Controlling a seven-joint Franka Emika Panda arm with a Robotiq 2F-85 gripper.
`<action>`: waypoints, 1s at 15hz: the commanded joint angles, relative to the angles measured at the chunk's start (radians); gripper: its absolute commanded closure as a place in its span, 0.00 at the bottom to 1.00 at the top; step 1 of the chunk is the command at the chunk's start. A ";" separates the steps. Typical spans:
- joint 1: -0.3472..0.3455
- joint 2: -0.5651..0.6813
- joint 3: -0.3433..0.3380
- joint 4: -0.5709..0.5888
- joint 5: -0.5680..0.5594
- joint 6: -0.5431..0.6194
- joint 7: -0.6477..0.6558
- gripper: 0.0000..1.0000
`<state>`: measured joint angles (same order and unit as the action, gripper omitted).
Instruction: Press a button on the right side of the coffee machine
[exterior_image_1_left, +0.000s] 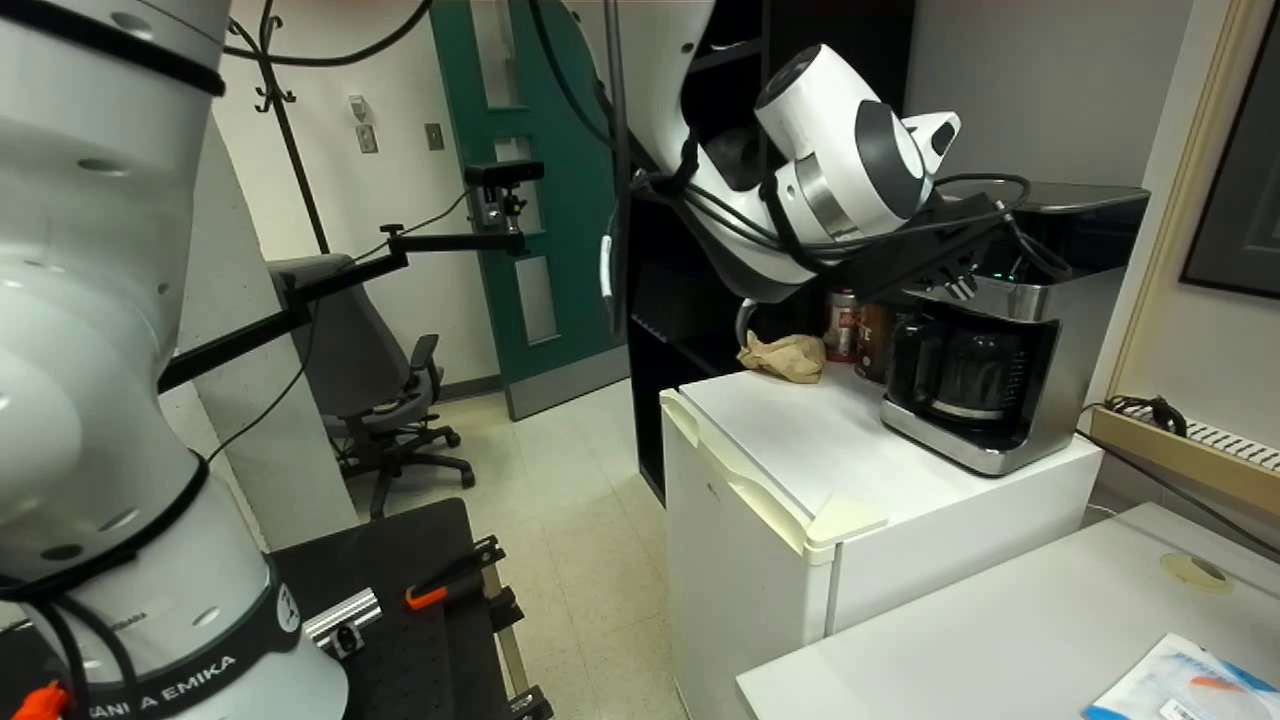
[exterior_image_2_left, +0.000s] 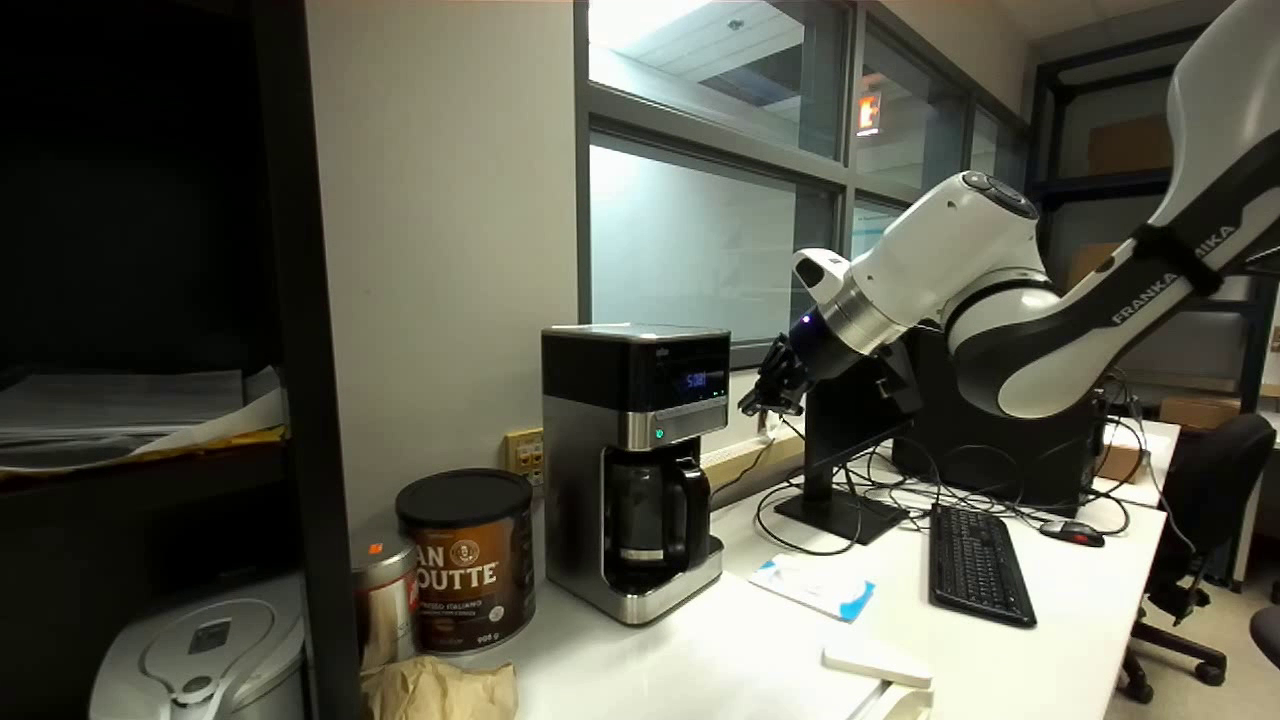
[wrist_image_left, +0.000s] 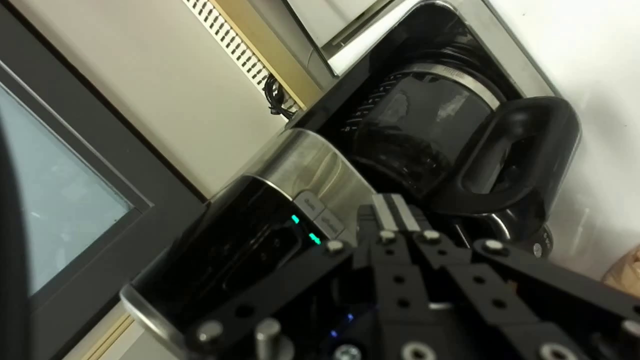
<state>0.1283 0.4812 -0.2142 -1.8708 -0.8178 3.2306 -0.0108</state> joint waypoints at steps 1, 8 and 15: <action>0.027 0.078 -0.029 0.095 0.021 0.037 0.034 1.00; 0.036 0.143 -0.032 0.181 0.028 0.038 0.065 1.00; 0.036 0.149 -0.033 0.191 0.027 0.045 0.084 1.00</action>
<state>0.1480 0.5908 -0.2248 -1.7330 -0.8050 3.2400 0.0508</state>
